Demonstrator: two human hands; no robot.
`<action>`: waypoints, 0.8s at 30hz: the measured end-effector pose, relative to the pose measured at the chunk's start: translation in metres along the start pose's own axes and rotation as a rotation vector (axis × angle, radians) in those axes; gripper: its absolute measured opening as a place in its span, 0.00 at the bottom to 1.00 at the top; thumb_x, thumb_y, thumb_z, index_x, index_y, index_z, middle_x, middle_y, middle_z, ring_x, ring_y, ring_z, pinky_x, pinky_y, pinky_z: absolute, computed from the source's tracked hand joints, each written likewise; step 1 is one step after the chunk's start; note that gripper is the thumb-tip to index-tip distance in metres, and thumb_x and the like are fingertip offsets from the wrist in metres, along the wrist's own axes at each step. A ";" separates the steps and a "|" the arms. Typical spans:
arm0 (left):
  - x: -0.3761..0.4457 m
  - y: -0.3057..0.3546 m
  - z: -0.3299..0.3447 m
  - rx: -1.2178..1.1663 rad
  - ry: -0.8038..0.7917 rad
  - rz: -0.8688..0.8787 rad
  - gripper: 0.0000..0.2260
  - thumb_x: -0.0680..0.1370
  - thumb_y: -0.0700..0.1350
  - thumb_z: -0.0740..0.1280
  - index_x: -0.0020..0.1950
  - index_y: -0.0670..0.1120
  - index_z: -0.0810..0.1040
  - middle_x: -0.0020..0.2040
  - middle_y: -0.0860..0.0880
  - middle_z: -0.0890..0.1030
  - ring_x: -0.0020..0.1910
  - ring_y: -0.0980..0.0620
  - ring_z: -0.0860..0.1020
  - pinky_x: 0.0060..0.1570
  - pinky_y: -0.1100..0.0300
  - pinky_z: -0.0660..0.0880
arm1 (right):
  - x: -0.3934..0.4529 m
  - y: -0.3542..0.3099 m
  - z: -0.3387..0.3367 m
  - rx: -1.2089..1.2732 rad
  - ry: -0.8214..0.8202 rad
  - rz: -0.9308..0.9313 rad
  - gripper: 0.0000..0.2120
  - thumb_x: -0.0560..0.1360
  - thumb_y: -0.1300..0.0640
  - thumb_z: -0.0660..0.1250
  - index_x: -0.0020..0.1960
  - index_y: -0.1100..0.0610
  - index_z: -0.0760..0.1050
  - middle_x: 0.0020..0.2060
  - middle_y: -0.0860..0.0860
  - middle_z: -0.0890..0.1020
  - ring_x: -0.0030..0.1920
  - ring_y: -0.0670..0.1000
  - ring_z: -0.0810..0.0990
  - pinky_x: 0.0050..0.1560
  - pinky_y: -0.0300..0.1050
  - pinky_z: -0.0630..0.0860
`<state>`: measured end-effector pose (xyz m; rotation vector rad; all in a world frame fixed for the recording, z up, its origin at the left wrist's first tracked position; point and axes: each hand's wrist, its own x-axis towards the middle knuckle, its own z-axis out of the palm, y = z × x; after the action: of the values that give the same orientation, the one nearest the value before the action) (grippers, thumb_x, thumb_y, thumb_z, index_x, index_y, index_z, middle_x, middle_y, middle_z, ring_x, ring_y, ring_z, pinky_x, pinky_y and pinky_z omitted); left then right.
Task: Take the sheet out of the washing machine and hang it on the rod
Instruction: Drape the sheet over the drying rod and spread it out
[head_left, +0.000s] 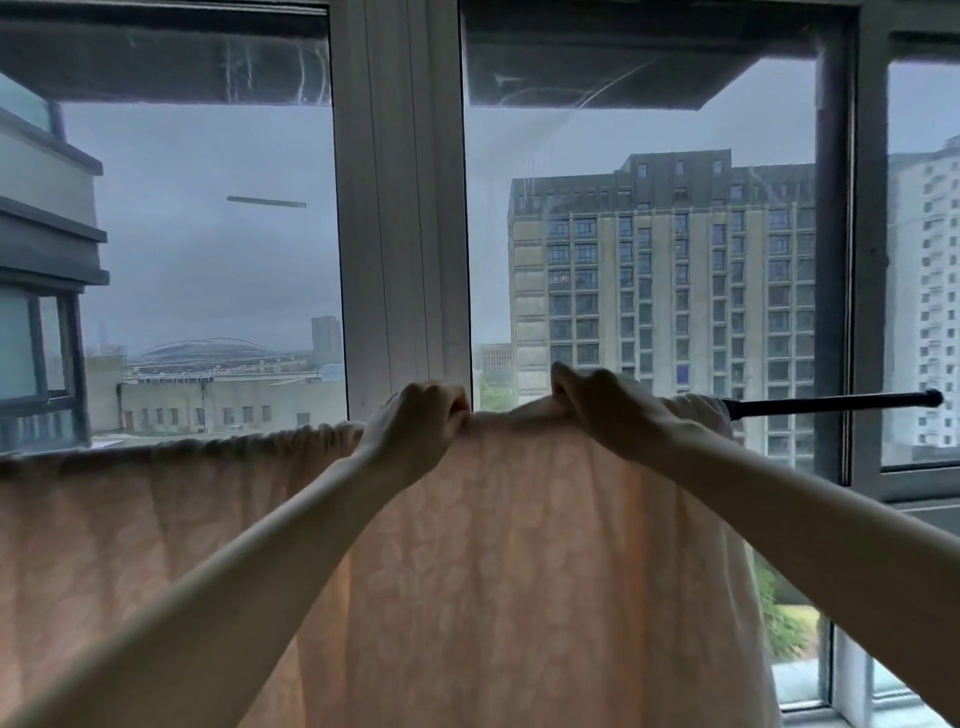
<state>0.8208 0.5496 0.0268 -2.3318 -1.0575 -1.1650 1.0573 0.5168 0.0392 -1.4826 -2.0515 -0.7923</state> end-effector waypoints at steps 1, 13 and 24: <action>0.007 0.001 0.001 0.010 0.008 -0.023 0.05 0.78 0.42 0.64 0.45 0.47 0.78 0.45 0.48 0.82 0.41 0.52 0.78 0.41 0.57 0.75 | 0.006 0.006 -0.001 -0.025 0.011 0.045 0.05 0.79 0.62 0.57 0.48 0.53 0.64 0.32 0.51 0.75 0.31 0.51 0.76 0.37 0.52 0.78; 0.005 0.047 0.035 -0.031 -0.001 0.029 0.12 0.79 0.55 0.62 0.61 0.54 0.74 0.53 0.54 0.79 0.48 0.53 0.78 0.42 0.59 0.71 | -0.029 0.043 0.009 0.224 0.059 0.086 0.10 0.80 0.53 0.56 0.45 0.54 0.72 0.34 0.52 0.78 0.34 0.52 0.78 0.37 0.54 0.76; 0.021 0.084 0.063 -0.056 0.042 0.102 0.09 0.77 0.51 0.67 0.55 0.51 0.79 0.52 0.55 0.80 0.46 0.54 0.79 0.43 0.53 0.78 | -0.072 0.083 0.008 0.115 0.237 0.133 0.11 0.78 0.50 0.61 0.57 0.54 0.71 0.52 0.52 0.80 0.52 0.53 0.77 0.50 0.53 0.76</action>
<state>0.9256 0.5386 0.0081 -2.3630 -0.8913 -1.2135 1.1574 0.4935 -0.0010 -1.3747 -1.7743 -0.7454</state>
